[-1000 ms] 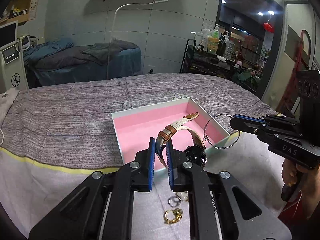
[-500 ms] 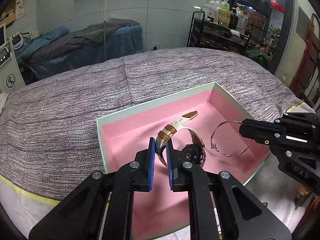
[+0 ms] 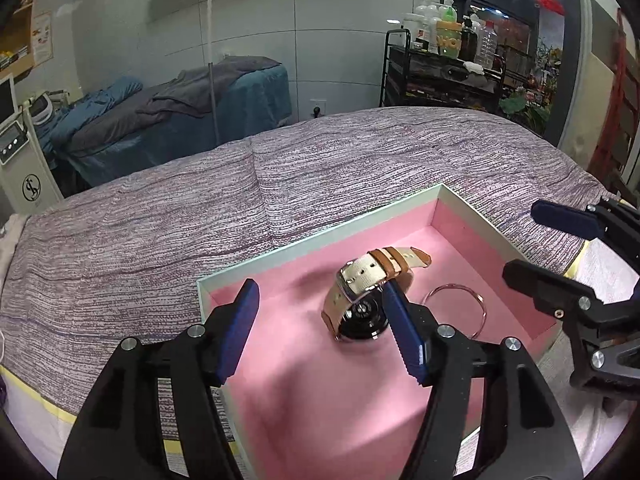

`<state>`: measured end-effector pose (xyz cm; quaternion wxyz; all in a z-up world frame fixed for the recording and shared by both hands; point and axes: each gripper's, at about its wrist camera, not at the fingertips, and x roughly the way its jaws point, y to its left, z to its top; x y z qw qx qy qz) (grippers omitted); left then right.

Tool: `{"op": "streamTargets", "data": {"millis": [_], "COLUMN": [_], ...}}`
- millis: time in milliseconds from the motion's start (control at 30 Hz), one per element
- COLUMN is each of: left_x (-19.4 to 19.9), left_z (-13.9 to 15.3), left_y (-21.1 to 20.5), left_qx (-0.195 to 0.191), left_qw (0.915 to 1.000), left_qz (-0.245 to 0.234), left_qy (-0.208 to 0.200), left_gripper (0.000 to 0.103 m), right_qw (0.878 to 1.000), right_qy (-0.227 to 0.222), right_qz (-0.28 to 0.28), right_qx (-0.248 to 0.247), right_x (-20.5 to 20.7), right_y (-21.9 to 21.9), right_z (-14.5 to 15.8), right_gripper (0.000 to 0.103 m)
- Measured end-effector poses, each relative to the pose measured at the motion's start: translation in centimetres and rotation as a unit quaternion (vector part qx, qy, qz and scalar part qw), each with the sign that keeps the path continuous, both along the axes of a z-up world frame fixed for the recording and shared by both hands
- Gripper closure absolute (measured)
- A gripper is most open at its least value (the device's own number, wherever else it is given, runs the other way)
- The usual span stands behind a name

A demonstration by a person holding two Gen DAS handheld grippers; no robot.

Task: Organize jewelry
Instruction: 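Carry the watch and bangle into the pink box while both tools open to release, then withdraw both open tools from the box back toward the jewelry pile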

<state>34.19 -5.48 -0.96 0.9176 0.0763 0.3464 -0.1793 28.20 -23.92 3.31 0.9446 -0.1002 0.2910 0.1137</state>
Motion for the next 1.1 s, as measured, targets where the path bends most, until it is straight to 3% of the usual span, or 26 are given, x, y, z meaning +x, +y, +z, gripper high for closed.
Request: {"op": "streamTargets", "data": {"millis": [100,300,567,900,1100], "left_x": [-0.6,-2.8,-9.4,-16.2,-18.7], "left_z": [1.2,3.5,3.9,1.5,-1.4], "left_y": [0.4,1.7,4.3,6.9,6.3], "left_qx": [-0.032,-0.067,-0.1,-0.114,-0.094], "left_qw": [0.999,0.9949,0.99,0.9905,0.9941], "left_qz": [-0.003,0.021,0.045,0.06,0.051], "left_qy": [-0.03,-0.072,-0.089,-0.049,-0.016], "left_gripper": [0.014,0.006,0.006,0.006,0.006], "right_qw": [1.0,0.998,0.998,0.998,0.995], "right_qy": [-0.009,-0.007,0.017,0.057,0.084], "right_qz": [-0.027,-0.052,-0.04,0.008,0.055], "right_qx": [0.012,0.028,0.052,0.029,-0.009], "right_x": [-0.5,-1.9,-5.6,-9.5,-11.0], "right_y": [-1.3,-3.4,-5.0,-4.6,-2.5], "right_z": [0.6,1.6,0.7,-1.4,-2.8], "right_gripper": [0.038,0.028,0.027,0.028,0.044]}}
